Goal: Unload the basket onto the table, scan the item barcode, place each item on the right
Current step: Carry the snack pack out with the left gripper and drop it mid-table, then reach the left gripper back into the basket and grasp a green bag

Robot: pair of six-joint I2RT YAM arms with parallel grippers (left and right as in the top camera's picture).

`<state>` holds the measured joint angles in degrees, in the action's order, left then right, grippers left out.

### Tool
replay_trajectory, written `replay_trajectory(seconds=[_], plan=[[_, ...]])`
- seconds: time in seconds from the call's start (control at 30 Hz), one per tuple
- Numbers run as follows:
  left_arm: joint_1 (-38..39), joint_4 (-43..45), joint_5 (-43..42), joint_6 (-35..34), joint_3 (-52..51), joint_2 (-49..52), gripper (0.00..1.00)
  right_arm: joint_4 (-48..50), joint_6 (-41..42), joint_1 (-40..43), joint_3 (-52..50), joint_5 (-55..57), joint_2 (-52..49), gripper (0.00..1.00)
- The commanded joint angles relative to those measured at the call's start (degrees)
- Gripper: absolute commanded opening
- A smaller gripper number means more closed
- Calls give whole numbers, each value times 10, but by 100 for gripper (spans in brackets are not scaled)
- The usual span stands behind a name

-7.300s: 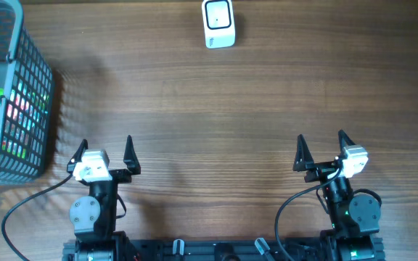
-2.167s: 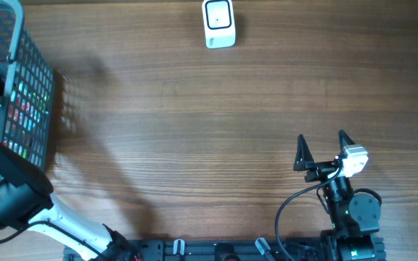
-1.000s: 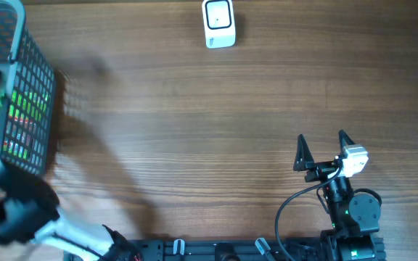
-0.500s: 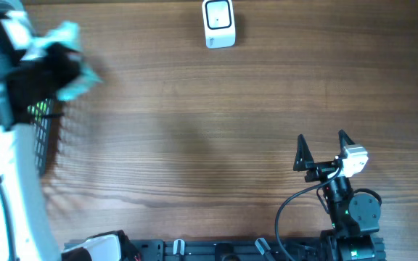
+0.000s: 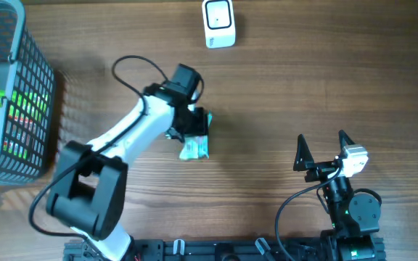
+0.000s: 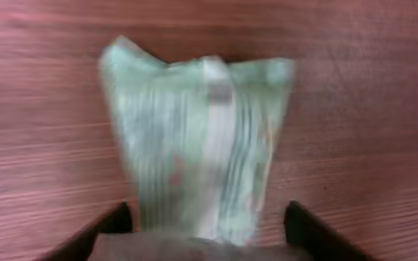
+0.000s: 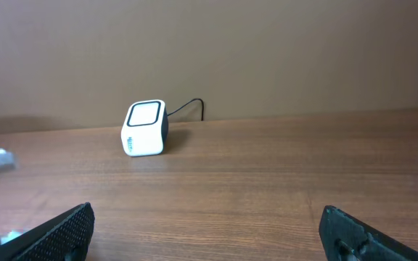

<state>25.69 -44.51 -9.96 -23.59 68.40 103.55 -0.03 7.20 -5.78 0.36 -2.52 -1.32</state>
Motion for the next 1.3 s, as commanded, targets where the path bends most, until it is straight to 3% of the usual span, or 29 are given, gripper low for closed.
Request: replay_trajectory(seconds=[0.0, 0.27, 0.47, 0.63, 0.77, 0.93, 1.07, 1.27], plan=[[7, 2, 21, -8, 3, 1, 100, 2, -10, 2, -1, 5, 3, 100], [-32, -81, 28, 16, 110, -62, 100, 2, -10, 2, -1, 5, 3, 100], [-118, -283, 261, 25, 377, -114, 100, 2, -10, 2, -1, 5, 3, 100], [-291, -253, 395, 39, 489, -129, 100, 2, -10, 2, -1, 5, 3, 100], [-517, -227, 379, 50, 487, -101, 100, 2, -10, 2, -1, 5, 3, 100], [-664, -245, 289, 52, 474, -42, 100, 2, -10, 2, -1, 5, 3, 100], [-722, -249, 242, 72, 459, 13, 100, 2, -10, 2, -1, 5, 3, 100], [-734, -203, 107, 221, 414, 94, 100, 2, -11, 2, -1, 5, 3, 100]])
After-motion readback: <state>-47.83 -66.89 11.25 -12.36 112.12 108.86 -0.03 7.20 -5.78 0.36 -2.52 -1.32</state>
